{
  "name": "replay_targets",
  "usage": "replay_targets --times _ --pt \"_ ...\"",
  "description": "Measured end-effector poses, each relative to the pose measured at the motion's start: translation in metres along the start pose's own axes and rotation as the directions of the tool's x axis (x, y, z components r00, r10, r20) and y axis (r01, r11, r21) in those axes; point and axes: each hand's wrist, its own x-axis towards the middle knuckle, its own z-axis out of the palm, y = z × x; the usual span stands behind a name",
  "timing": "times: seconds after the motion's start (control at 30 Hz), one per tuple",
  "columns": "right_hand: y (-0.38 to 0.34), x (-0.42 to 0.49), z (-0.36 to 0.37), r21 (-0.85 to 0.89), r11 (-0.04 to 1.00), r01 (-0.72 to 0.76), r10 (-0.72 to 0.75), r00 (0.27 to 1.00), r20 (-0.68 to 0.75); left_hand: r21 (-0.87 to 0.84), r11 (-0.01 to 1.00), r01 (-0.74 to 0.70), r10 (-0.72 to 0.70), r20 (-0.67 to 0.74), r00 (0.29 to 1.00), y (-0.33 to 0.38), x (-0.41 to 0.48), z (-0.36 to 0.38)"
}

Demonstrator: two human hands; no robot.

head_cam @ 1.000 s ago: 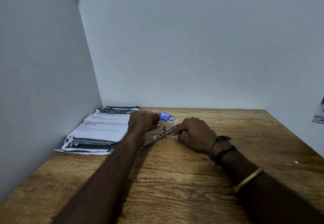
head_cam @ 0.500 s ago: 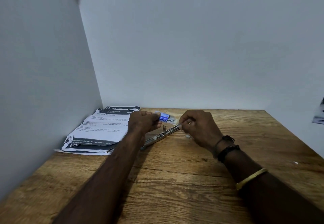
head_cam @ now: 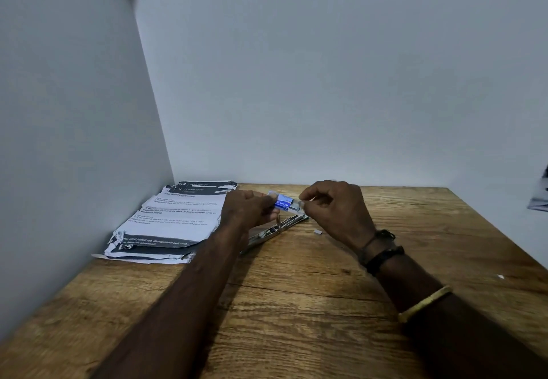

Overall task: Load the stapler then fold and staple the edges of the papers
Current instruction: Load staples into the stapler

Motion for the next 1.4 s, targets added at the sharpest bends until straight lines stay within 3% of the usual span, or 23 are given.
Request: replay_targets --times 0.17,0.53,1.1,1.4 --pt "0.004 0.001 0.002 -0.065 0.997 0.035 -0.031 0.998 0.059 0.020 1.000 -0.008 0.007 0.028 1.000 -0.002 -0.001 -0.001" --pt "0.011 0.003 0.002 -0.001 0.999 0.033 -0.033 0.997 0.064 -0.011 1.000 0.017 -0.017 0.047 0.999 0.001 0.000 -0.002" --pt "0.008 0.000 0.000 0.061 0.998 -0.022 0.010 0.982 0.190 -0.090 0.993 0.076 -0.076 0.010 0.997 0.001 0.004 -0.005" --pt "0.014 0.001 -0.001 0.229 0.971 -0.071 0.026 0.981 0.194 -0.031 0.999 0.040 -0.037 0.084 0.996 -0.001 0.004 -0.004"
